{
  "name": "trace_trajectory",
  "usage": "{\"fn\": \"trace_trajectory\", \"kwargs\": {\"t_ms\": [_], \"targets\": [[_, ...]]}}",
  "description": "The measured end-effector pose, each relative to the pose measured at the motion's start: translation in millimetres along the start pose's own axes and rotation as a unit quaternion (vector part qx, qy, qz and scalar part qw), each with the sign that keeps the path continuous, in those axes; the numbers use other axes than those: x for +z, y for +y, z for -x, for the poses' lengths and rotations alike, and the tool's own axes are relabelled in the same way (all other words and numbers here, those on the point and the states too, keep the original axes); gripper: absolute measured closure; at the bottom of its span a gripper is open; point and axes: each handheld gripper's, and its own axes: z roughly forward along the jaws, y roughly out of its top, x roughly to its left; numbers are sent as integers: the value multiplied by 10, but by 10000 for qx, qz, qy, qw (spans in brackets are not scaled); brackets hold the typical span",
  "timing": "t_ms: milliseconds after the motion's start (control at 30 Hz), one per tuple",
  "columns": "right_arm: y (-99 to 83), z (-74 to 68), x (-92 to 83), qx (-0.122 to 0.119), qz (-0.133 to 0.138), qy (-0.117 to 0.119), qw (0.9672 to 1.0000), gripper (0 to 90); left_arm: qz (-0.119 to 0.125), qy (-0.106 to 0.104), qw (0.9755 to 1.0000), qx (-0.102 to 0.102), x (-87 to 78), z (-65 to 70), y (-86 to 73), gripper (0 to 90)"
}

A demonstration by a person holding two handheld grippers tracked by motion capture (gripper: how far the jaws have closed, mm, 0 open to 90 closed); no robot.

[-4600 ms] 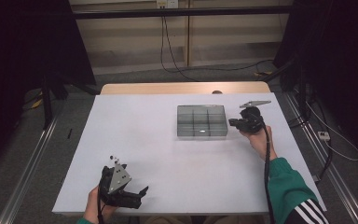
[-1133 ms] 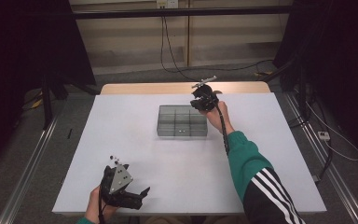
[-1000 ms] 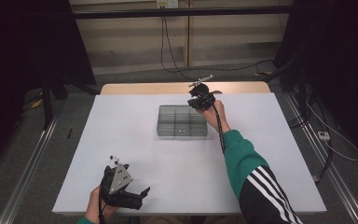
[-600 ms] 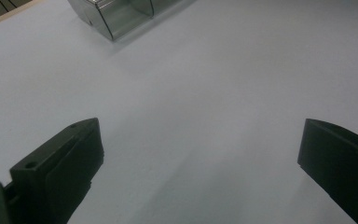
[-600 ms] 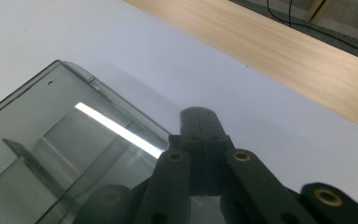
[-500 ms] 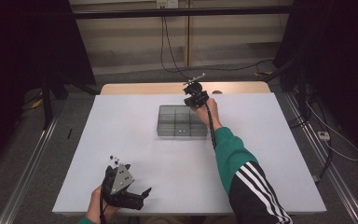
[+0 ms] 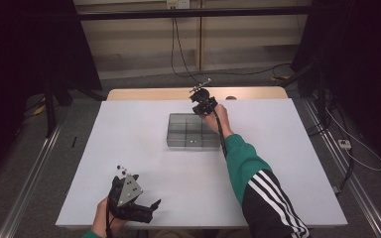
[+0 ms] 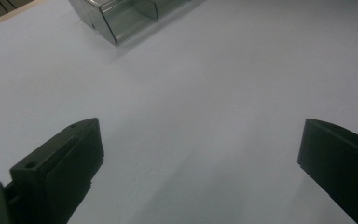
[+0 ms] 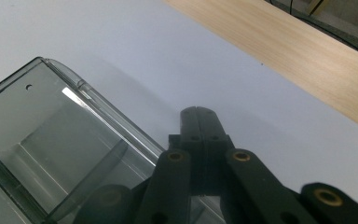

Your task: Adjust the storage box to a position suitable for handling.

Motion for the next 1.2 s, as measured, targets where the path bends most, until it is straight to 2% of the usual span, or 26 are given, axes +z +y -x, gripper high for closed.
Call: {"fn": "trace_trajectory", "kwargs": {"t_ms": [267,633,833,867,933,1200], "targets": [[12,-71,-42,-107,-25,127,9999,900,20,7,10000,-19,-2,2,-1,0],[-71,-136,-79,-181,-168,256,9994,900,23,30,10000,-12,1,9,-1,0],[-134,-169,-140,-226,-118,382,9989,900,31,47,10000,2,1,15,4,0],[-139,-175,-144,-237,-120,395,9989,900,7,115,9999,9,-3,21,7,0],[-150,-190,-157,-281,-129,425,9986,900,-3,46,10000,20,-6,13,10,0],[-212,-263,-205,-382,-137,557,9976,900,9,70,10000,53,-10,13,13,0]]}}
